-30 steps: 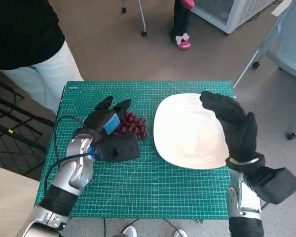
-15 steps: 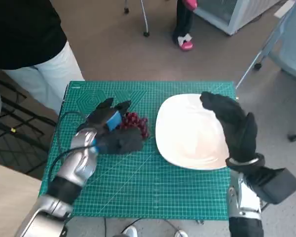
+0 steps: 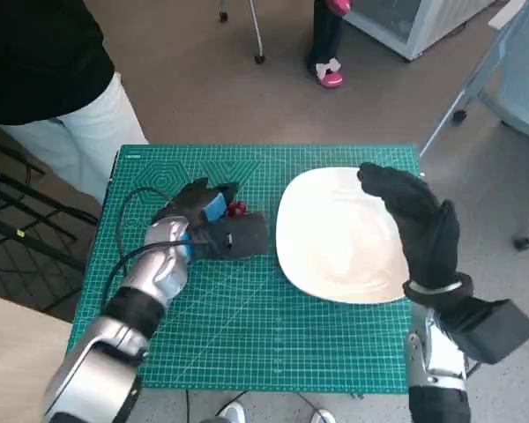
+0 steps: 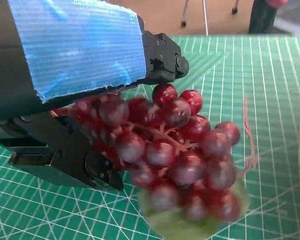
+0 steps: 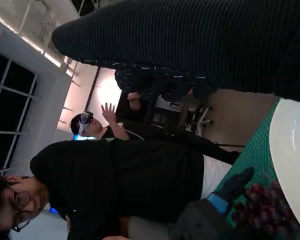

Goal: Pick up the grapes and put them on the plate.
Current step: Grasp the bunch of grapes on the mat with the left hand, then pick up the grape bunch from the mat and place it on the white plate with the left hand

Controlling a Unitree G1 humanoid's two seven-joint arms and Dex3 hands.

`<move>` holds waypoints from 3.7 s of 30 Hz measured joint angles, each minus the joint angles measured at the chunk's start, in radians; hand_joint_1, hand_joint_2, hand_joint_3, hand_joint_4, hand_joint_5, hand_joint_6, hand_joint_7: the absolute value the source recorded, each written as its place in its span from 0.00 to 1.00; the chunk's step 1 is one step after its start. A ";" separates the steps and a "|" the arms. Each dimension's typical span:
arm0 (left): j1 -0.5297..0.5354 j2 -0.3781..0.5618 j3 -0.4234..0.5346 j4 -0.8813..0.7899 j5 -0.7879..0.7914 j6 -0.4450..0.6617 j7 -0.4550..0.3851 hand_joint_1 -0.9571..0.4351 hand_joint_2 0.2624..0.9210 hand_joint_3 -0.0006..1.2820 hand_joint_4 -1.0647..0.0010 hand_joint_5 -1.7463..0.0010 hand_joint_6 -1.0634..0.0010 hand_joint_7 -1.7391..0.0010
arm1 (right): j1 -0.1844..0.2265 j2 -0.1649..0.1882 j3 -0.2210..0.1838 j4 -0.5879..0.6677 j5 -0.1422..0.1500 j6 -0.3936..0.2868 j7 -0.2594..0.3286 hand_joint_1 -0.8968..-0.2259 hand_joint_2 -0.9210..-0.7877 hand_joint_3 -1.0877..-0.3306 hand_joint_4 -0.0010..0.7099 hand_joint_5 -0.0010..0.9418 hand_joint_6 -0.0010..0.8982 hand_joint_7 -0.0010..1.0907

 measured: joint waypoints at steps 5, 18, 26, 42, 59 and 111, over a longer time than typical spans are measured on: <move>-0.047 -0.016 -0.033 0.091 0.000 -0.034 0.021 0.80 0.85 0.01 0.94 1.00 0.77 1.00 | 0.000 0.001 0.001 -0.001 0.000 0.000 0.000 0.42 0.00 0.26 0.52 0.00 0.00 0.45; -0.108 -0.047 -0.075 0.203 -0.012 -0.048 0.018 0.83 0.92 0.03 0.93 1.00 0.76 1.00 | 0.003 0.002 -0.001 -0.007 0.002 0.000 0.000 0.43 0.00 0.26 0.52 0.00 0.00 0.44; -0.118 -0.050 -0.078 0.224 -0.017 -0.055 0.020 0.87 0.92 0.03 0.91 1.00 0.72 0.99 | 0.003 0.002 -0.004 -0.006 0.002 0.000 0.000 0.44 0.00 0.25 0.52 0.00 0.00 0.44; -0.122 -0.046 -0.089 0.247 -0.019 -0.120 0.045 0.83 0.95 0.08 0.56 0.94 0.52 0.99 | 0.003 0.002 -0.005 -0.004 0.001 -0.003 0.000 0.44 0.00 0.24 0.52 0.00 0.00 0.44; -0.122 -0.046 -0.142 0.266 -0.006 -0.129 0.099 0.94 1.00 0.17 0.51 0.21 0.31 0.96 | 0.003 0.001 -0.005 -0.004 0.001 -0.004 0.000 0.45 0.00 0.24 0.52 0.00 0.00 0.44; -0.110 -0.041 -0.158 0.222 -0.015 -0.093 0.106 0.69 1.00 0.15 0.49 0.18 0.52 0.32 | 0.000 -0.003 -0.005 0.010 0.001 -0.013 0.000 0.45 0.00 0.24 0.52 0.00 0.00 0.43</move>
